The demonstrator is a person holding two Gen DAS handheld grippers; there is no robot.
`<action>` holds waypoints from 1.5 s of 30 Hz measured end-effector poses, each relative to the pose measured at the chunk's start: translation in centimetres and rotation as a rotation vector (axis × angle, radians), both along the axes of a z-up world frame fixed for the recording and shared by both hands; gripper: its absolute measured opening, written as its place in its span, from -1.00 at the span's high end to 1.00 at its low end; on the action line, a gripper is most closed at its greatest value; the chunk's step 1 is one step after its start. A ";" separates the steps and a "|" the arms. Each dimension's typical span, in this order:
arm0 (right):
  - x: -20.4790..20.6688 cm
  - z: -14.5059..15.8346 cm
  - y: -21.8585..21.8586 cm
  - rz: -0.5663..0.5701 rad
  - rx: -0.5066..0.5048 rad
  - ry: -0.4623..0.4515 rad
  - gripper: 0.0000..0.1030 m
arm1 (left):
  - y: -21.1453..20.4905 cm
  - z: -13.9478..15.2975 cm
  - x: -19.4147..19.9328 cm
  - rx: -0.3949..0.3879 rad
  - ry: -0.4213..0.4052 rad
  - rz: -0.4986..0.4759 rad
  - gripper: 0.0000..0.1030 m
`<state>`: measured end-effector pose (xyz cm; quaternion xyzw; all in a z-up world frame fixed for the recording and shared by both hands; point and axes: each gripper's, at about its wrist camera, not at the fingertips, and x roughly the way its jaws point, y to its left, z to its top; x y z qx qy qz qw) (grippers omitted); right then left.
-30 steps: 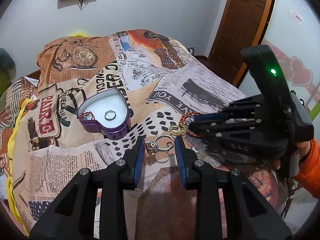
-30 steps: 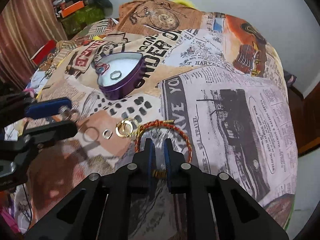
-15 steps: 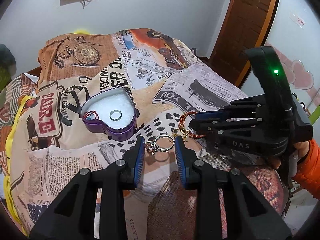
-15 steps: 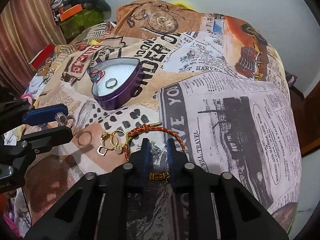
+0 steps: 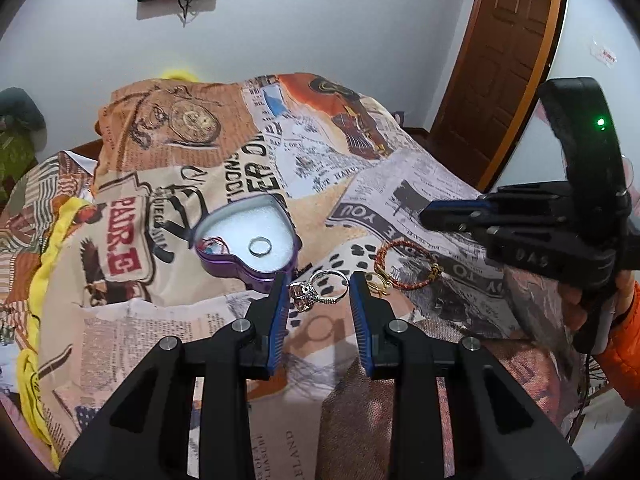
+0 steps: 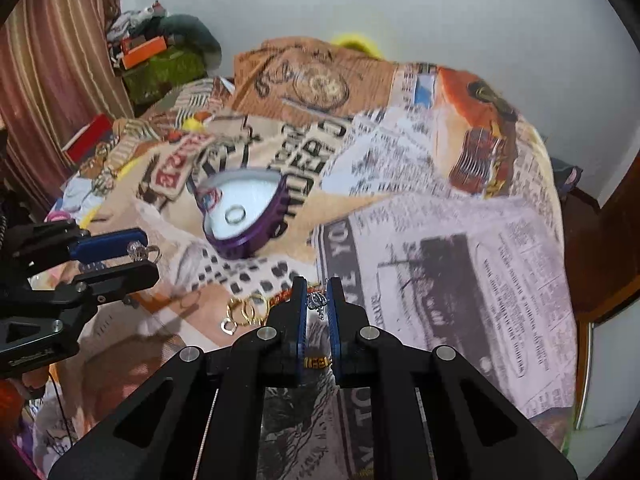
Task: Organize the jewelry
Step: 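Carry both rings into the purple heart tin and open both tools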
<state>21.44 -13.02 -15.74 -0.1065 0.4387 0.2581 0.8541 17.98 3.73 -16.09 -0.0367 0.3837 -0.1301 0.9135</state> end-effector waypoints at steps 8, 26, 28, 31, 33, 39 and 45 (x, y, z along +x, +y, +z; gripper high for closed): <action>-0.3 2.4 0.1 -0.002 0.034 -0.044 0.83 | 1.6 1.1 0.0 -0.008 -0.022 0.026 0.42; 3.4 2.3 5.8 0.041 0.100 -0.021 0.83 | 4.0 -0.8 6.1 0.038 0.013 0.071 0.42; 3.8 2.0 6.3 0.042 0.097 -0.013 0.83 | 4.1 -1.4 6.9 0.037 0.026 0.076 0.42; 4.7 1.5 7.5 0.051 0.086 0.000 0.83 | 4.3 -2.2 8.2 0.032 0.044 0.085 0.42; 5.2 1.2 8.0 0.059 0.082 0.009 0.83 | 4.4 -2.7 9.0 0.033 0.053 0.091 0.42; 7.6 -0.9 9.3 0.073 0.081 0.105 0.83 | 4.7 -4.7 11.1 0.019 0.103 0.089 0.42; 9.3 -3.3 9.8 0.075 0.100 0.220 0.83 | 4.5 -6.3 11.9 0.024 0.129 0.093 0.42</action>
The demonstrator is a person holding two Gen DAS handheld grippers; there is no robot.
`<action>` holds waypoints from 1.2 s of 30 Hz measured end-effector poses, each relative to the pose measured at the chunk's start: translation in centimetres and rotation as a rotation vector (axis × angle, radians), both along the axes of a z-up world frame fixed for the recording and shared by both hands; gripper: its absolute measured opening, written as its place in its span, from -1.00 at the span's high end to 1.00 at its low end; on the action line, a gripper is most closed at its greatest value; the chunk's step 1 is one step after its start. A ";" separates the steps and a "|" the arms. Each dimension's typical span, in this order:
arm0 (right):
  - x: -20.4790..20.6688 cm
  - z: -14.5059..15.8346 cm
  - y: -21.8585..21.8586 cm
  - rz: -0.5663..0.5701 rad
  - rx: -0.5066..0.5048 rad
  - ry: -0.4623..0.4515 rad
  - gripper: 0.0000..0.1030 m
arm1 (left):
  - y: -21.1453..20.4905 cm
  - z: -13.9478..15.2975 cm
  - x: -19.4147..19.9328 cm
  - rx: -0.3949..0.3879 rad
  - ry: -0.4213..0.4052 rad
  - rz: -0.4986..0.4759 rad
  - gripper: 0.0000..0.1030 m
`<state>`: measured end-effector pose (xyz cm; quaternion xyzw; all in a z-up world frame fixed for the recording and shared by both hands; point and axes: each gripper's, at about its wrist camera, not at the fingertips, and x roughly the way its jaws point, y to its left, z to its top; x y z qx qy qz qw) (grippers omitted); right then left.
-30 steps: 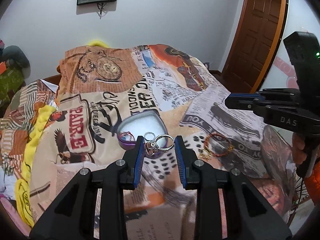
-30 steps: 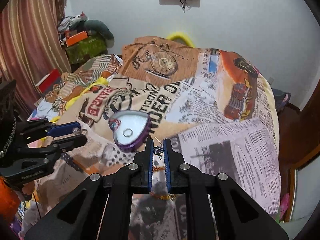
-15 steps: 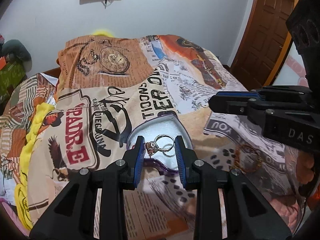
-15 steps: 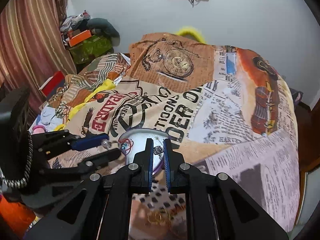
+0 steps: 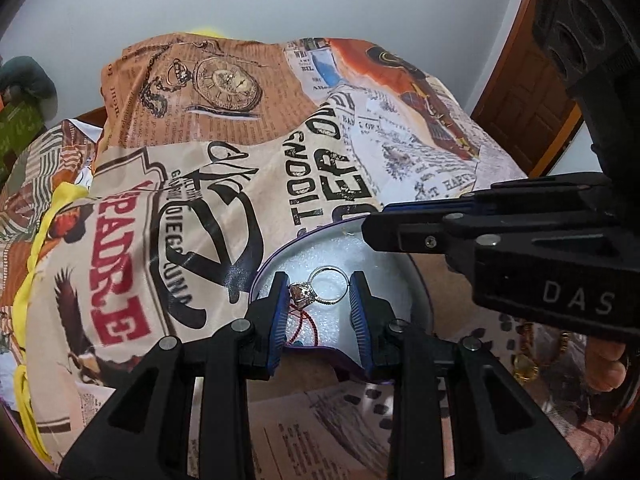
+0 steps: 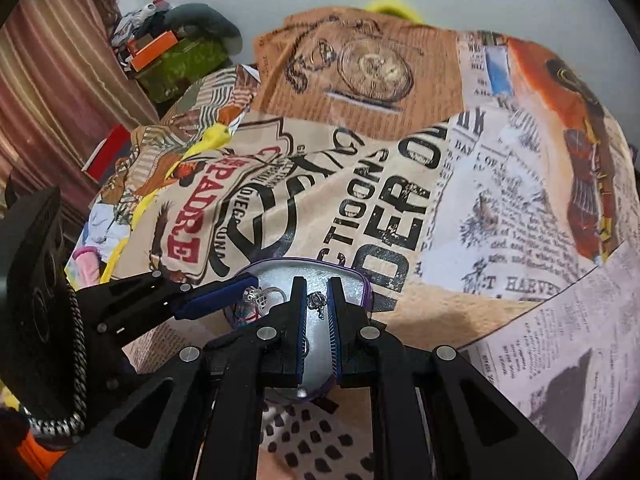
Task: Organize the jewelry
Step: 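Carry both rings into the purple heart tin and open both tools, then move both open tools back to the remaining jewelry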
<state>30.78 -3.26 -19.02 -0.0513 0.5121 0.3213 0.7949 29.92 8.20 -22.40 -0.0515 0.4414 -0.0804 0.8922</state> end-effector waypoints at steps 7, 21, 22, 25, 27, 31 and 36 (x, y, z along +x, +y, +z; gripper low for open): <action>-0.4 -0.5 0.7 0.029 -0.009 0.002 0.82 | -0.4 0.0 -0.3 0.022 -0.025 0.011 0.42; -1.5 2.0 0.0 0.015 0.002 -0.019 0.55 | -0.7 3.4 -3.8 0.033 -0.074 0.020 0.42; -1.8 2.4 -0.2 0.009 0.004 -0.028 0.54 | -0.8 3.9 -4.2 0.037 -0.082 0.020 0.42; -2.7 3.7 -1.4 -0.013 0.015 -0.055 0.54 | -1.1 5.5 -5.2 0.048 -0.105 0.023 0.39; -3.3 4.5 -2.3 -0.030 0.017 -0.077 0.54 | -1.2 6.4 -5.8 0.048 -0.118 0.025 0.39; -4.9 6.1 -4.1 -0.055 0.015 -0.123 0.54 | -1.7 8.0 -7.1 0.046 -0.134 0.032 0.38; -7.1 7.5 -6.2 -0.081 0.019 -0.163 0.54 | -2.7 9.6 -8.8 0.057 -0.152 0.028 0.27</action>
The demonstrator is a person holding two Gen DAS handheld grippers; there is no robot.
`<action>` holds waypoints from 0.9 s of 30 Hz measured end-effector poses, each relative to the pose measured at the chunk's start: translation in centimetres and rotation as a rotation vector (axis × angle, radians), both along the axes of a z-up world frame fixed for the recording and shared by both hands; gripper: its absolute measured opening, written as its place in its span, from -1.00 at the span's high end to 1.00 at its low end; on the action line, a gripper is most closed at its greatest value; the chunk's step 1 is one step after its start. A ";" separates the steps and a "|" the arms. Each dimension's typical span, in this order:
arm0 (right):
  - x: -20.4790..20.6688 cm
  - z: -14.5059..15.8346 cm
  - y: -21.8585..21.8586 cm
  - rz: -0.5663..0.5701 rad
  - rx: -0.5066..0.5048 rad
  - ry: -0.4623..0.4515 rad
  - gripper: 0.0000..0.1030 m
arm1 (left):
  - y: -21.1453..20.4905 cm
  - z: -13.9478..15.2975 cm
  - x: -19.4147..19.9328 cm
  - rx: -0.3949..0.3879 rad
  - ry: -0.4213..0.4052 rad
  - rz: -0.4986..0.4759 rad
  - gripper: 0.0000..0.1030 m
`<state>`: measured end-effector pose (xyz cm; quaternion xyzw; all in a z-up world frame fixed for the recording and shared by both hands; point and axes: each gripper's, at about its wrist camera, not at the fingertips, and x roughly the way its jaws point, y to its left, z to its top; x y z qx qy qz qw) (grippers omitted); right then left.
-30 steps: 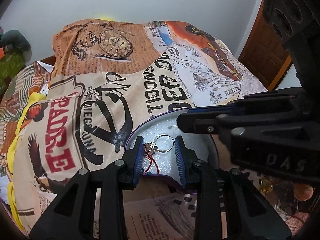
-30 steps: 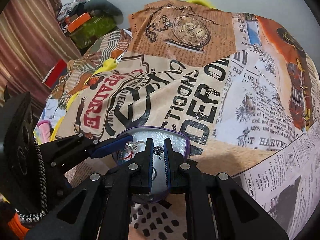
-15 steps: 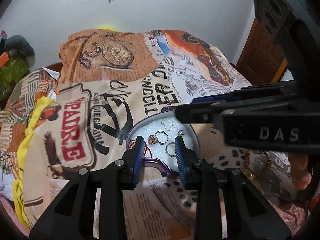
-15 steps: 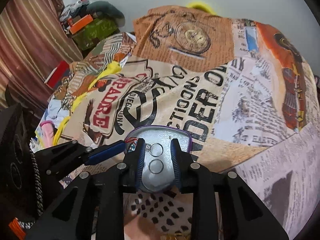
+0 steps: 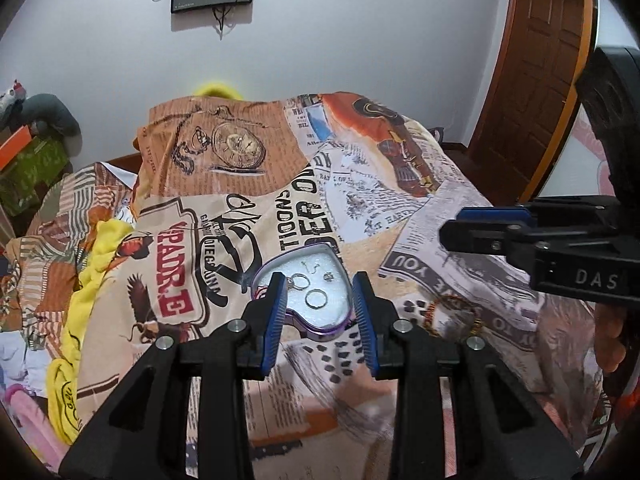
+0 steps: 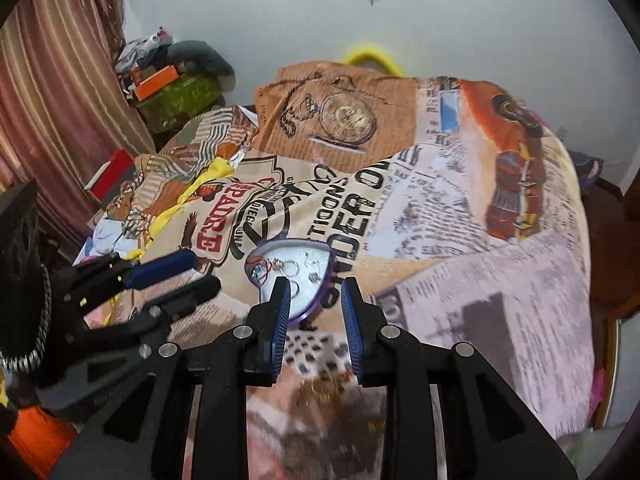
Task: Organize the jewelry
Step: 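Move both open tools back to the remaining jewelry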
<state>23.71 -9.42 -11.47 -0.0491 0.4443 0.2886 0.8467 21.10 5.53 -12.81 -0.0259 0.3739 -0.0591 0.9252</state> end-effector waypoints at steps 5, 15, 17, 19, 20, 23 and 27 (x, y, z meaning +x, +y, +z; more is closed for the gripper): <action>-1.7 0.5 -1.8 -0.033 -0.023 -0.048 0.54 | -1.0 0.5 -1.4 -0.005 -0.002 -0.013 0.05; -3.7 -0.9 -5.8 -0.098 -0.065 -0.050 0.08 | -3.6 -2.7 -2.0 -0.036 0.106 -0.073 0.04; -3.7 -1.6 -6.5 -0.109 -0.075 -0.042 0.07 | -4.3 -3.7 -1.9 -0.033 0.126 -0.090 0.04; -3.9 -2.2 -7.0 -0.113 -0.083 -0.028 0.07 | -5.0 -4.5 -1.9 -0.029 0.141 -0.103 0.04; -3.8 -2.6 -7.3 -0.114 -0.087 -0.017 0.07 | -5.3 -4.9 -1.8 -0.028 0.150 -0.110 0.04; -4.1 -3.8 -7.7 -0.107 -0.095 0.008 0.07 | -5.9 -6.0 -1.6 -0.016 0.174 -0.133 0.04; -4.3 -5.4 -7.9 -0.086 -0.113 0.048 0.07 | -6.6 -7.0 -1.3 -0.011 0.195 -0.162 0.04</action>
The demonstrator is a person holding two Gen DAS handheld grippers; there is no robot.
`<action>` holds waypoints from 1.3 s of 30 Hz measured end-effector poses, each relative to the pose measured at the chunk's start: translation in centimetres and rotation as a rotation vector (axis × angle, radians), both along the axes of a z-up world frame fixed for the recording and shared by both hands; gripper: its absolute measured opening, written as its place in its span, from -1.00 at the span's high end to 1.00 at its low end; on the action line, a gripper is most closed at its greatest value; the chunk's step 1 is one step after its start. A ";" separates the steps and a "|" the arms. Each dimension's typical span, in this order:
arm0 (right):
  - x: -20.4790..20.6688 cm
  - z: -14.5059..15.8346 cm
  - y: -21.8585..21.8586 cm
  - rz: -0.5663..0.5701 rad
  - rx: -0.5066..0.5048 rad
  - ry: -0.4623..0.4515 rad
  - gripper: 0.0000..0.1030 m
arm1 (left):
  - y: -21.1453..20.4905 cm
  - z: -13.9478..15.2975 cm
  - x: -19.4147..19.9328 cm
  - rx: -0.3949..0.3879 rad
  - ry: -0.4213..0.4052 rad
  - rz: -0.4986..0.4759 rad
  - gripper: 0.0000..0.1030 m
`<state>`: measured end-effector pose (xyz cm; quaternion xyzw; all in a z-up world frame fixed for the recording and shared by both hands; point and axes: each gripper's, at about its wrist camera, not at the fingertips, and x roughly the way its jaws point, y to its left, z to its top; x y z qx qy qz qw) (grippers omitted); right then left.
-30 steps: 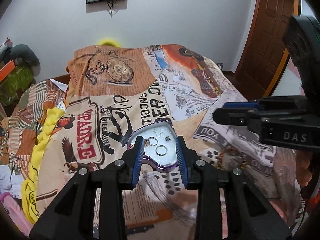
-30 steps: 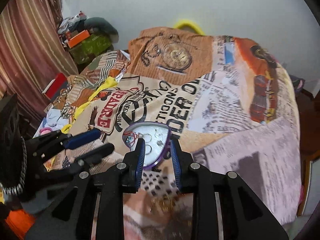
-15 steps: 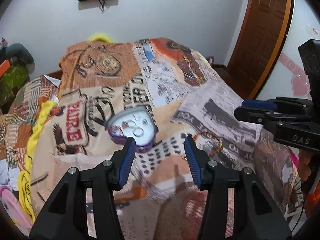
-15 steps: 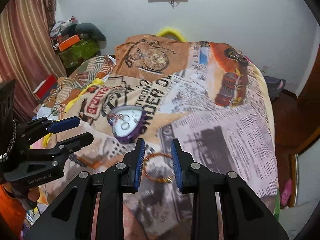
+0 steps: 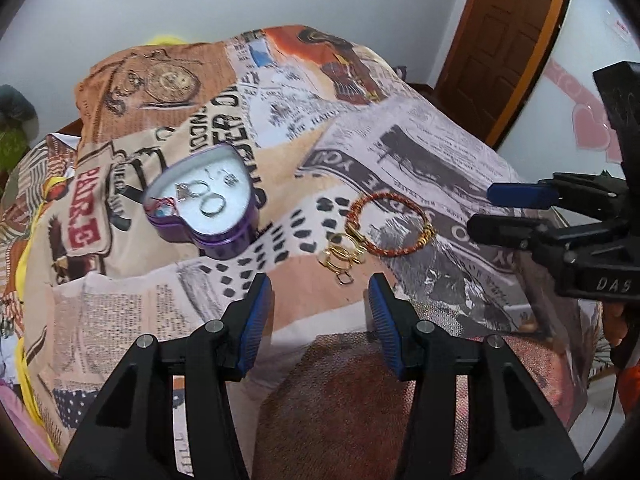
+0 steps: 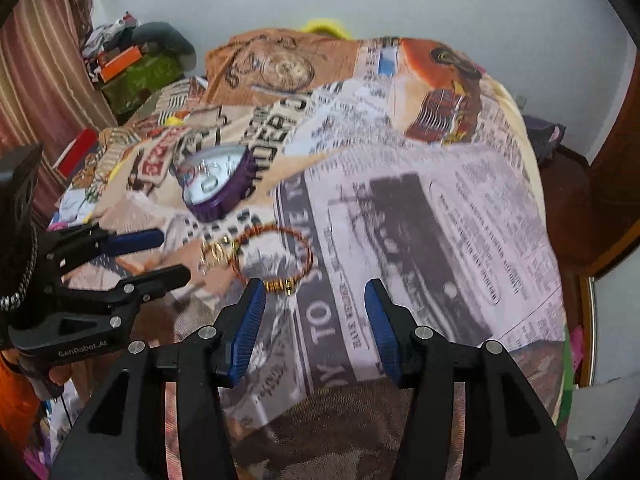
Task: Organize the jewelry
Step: 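Move both open tools back to the remaining jewelry, then grasp a small gold earring with the left tool while the right tool grasps the orange beaded bracelet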
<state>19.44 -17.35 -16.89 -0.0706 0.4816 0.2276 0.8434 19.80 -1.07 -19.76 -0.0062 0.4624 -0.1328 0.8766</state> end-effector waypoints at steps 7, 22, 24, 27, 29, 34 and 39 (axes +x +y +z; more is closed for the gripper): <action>-0.4 -1.3 0.5 0.036 -0.004 0.021 0.07 | -0.9 -1.0 -0.1 0.014 -0.011 -0.069 0.26; 0.4 -2.6 2.3 0.130 -0.054 0.014 0.06 | -1.5 -1.7 0.5 0.019 -0.030 -0.118 0.71; 0.7 -2.8 2.6 0.140 -0.063 0.012 0.02 | -1.4 -1.8 0.6 0.012 -0.032 -0.117 0.76; 1.1 -2.9 3.0 0.169 -0.049 0.017 -0.17 | -1.5 -1.9 0.6 0.018 -0.040 -0.113 0.83; 1.2 -3.2 3.5 0.197 -0.050 0.020 -0.27 | -1.6 -1.9 0.5 0.025 -0.048 -0.115 0.83; 1.3 -3.9 3.8 0.213 -0.040 -0.001 -0.29 | -1.5 -2.0 0.5 0.025 -0.053 -0.122 0.83; 1.2 -3.8 3.4 0.206 -0.041 -0.019 0.11 | -1.6 -1.8 0.2 0.037 -0.058 -0.110 0.84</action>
